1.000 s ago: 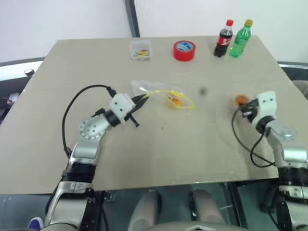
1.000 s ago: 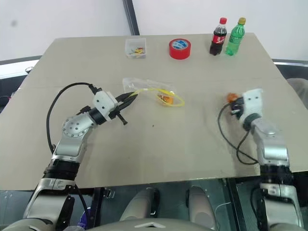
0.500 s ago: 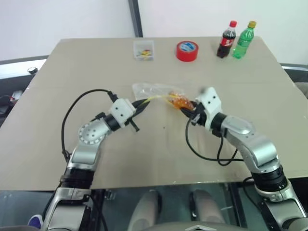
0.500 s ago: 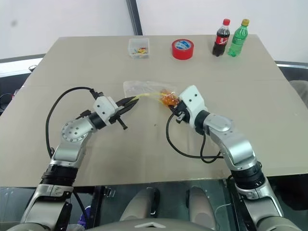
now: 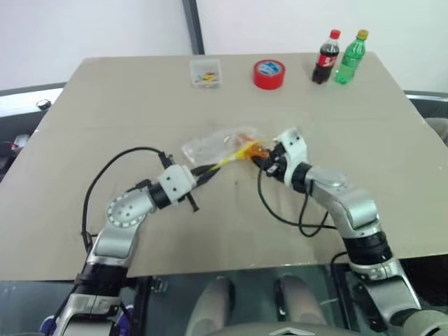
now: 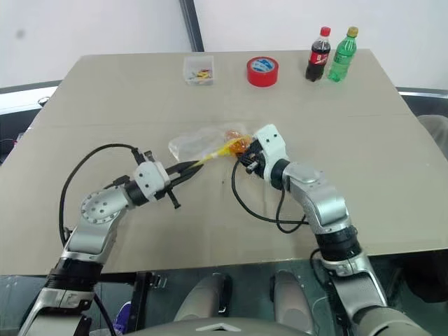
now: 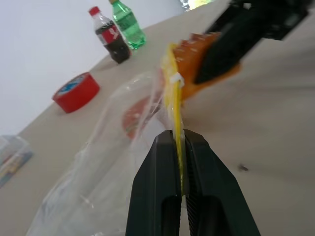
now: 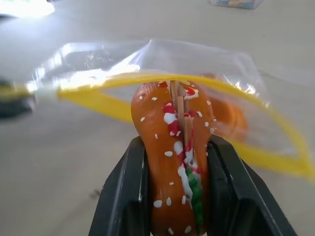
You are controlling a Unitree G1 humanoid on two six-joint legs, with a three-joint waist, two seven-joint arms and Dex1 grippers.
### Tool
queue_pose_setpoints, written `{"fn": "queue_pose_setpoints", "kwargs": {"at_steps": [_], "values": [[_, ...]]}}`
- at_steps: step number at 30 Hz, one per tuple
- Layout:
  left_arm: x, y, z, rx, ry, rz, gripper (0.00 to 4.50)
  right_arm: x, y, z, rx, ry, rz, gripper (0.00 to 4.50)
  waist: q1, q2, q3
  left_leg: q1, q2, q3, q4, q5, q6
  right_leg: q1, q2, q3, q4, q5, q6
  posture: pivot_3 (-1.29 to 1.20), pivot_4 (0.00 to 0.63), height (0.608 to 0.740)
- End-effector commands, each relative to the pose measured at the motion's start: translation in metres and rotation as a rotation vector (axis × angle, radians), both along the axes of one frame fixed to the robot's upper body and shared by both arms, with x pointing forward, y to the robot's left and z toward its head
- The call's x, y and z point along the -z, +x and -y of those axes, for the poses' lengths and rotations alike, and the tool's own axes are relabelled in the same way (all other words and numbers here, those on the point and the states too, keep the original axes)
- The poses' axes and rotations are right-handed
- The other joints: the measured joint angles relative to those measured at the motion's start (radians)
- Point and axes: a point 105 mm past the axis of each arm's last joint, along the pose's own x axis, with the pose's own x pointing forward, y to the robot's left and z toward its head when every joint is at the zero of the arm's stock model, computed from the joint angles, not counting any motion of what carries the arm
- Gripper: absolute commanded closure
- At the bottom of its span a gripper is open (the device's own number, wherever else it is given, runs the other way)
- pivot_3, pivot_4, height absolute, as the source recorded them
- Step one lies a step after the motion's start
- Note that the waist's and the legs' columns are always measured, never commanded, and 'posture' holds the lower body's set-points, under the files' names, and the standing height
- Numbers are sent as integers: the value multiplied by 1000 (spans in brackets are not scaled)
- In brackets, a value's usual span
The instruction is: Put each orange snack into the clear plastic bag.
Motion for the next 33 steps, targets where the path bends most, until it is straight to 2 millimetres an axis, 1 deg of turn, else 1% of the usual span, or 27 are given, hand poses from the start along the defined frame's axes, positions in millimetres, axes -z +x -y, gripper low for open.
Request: {"fn": "queue_pose_setpoints", "kwargs": {"at_steps": [1, 5, 11, 13, 14, 15, 16, 18, 19, 22, 24, 26, 28, 30, 33], "values": [[-12, -6, 0, 30, -2, 52, 4500, -9, 4, 4, -7, 108, -51, 3231, 3, 0, 0, 0, 0, 0, 0, 0, 0, 0, 0, 0, 0, 0, 0, 0, 150, 740], [-10, -8, -6, 23, 1, 40, 4500, -17, 5, 8, -25, 189, -88, 3231, 3, 0, 0, 0, -1, 0, 0, 0, 0, 0, -1, 0, 0, 0, 0, 0, 150, 740], [-8, -11, -5, 37, 9, 29, 4500, -9, 5, -4, -93, 56, -35, 3231, -3, 0, 0, 0, 0, 0, -1, 0, 0, -1, 0, 0, 0, 0, 0, 0, 150, 740], [-9, -11, -5, 37, 6, 29, 4500, -8, 6, -10, -102, -64, 115, 3231, -4, 0, 0, 0, 0, 1, -1, 0, 0, -1, 1, 0, 0, 0, 0, 0, 150, 740], [-9, -11, -5, 37, 5, 29, 4500, -8, 6, -12, -107, -99, 159, 3231, -3, 0, 0, 0, 0, 1, -1, 0, 0, -1, 0, 0, 0, 0, 0, 0, 150, 740], [-9, -12, -5, 38, 4, 27, 4500, -10, 5, -16, -122, -96, 186, 3231, -3, 0, 0, 0, 0, 1, -1, 0, 0, -1, 0, 0, 0, 0, 0, 0, 150, 740], [-9, -13, -4, 39, 3, 26, 4500, -13, 4, -19, -131, -45, 166, 3231, -2, 0, 0, 0, 0, 1, -1, 0, 0, -1, 0, 0, 0, 0, 0, 0, 150, 740], [-8, -15, -4, 41, 2, 23, 4500, -25, 5, -23, -119, 155, 45, 3231, -3, 0, 0, 0, 0, 1, -1, 0, 0, -1, 0, 1, 0, 0, 0, 0, 150, 740], [-8, -16, -3, 42, 2, 22, 4500, -27, 6, -25, -110, 217, -6, 3231, -4, 0, 0, 0, 0, 1, -1, 0, 0, -1, 0, 1, 0, 0, 0, 0, 150, 740], [-7, -18, -2, 49, 5, 23, 4500, -23, 2, -35, -132, 296, -106, 3231, -1, 0, 0, 0, 1, 1, -2, 0, 0, -1, 0, 1, 0, 0, 0, 0, 150, 740], [-7, -19, 0, 57, 8, 25, 4500, -18, 0, -41, -136, 300, -131, 3231, 1, 1, 0, 0, 0, 0, -2, 0, 0, -1, 0, 1, 0, 0, 0, 0, 150, 740], [-8, -18, 0, 53, -2, 26, 4500, -11, -4, -47, -152, 206, -50, 3231, 1, 1, 0, 0, 0, 1, -1, 0, 0, -1, -1, 1, 0, 0, 0, 0, 150, 740], [-9, -17, 0, 46, -7, 29, 4500, -4, -6, -52, -166, 41, 119, 3231, 0, 1, 0, 0, 0, 1, -1, 0, 0, -1, -1, 1, 0, 0, 0, 0, 150, 740], [-9, -17, -1, 40, -9, 30, 4500, 1, -8, -55, -191, -71, 258, 3231, -2, 1, 0, 0, -1, 1, -1, 0, 0, -2, 0, 1, 0, 0, 0, 0, 150, 740], [-8, -17, -1, 37, -9, 29, 4500, 0, -5, -56, -187, -121, 362, 3231, -5, 1, 0, 0, -1, 1, -1, 0, 0, -2, 0, 0, 0, 0, 0, 0, 150, 740]]}}
